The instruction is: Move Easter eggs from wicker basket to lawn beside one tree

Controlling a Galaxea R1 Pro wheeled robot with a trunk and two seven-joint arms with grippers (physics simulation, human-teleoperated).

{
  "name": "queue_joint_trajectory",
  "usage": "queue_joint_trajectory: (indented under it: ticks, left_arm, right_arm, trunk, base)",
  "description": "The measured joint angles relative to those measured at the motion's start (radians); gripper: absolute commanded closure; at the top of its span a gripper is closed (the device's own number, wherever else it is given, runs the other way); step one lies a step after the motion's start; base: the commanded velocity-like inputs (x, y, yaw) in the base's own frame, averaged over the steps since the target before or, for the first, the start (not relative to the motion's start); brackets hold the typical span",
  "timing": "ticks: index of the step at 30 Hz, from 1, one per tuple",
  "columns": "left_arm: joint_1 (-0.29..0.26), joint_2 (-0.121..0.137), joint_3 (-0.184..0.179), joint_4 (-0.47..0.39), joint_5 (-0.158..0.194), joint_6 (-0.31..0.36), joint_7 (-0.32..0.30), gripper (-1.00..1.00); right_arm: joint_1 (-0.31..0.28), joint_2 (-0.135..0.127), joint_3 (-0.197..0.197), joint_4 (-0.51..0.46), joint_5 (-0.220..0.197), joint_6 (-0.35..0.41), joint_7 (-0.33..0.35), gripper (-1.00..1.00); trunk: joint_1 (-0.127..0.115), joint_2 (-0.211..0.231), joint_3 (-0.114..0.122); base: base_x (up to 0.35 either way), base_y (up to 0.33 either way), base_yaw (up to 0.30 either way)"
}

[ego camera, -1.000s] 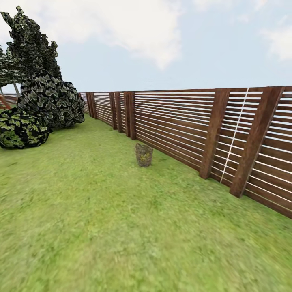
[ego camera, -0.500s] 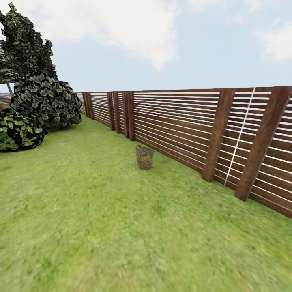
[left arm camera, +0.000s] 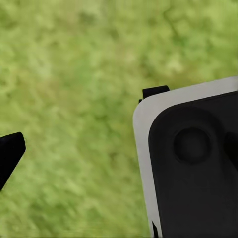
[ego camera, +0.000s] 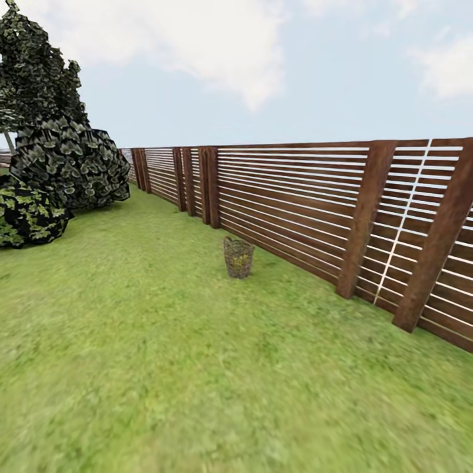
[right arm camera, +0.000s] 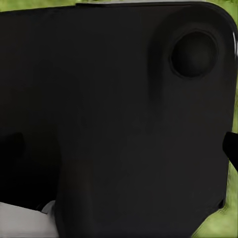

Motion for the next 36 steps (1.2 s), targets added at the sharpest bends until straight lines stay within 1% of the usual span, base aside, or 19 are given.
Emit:
queue_joint_trajectory:
  ticks: [25,36]
  left_arm:
    - [0.0,0.0,0.0,0.0,0.0,0.0,0.0,-1.0]
    - [0.0,0.0,0.0,0.0,0.0,0.0,0.0,-1.0]
  right_arm:
    - [0.0,0.0,-0.001,0.0,0.0,0.0,0.0,-1.0]
    - [0.0,-0.001,-0.001,-0.001,0.0,0.0,0.0,-1.0]
  trunk:
    - [0.0,0.0,-0.01]
    - [0.0,0.0,-0.01]
  base:
    - [0.263,0.204,-0.001]
    - [0.256,0.223,-0.123]
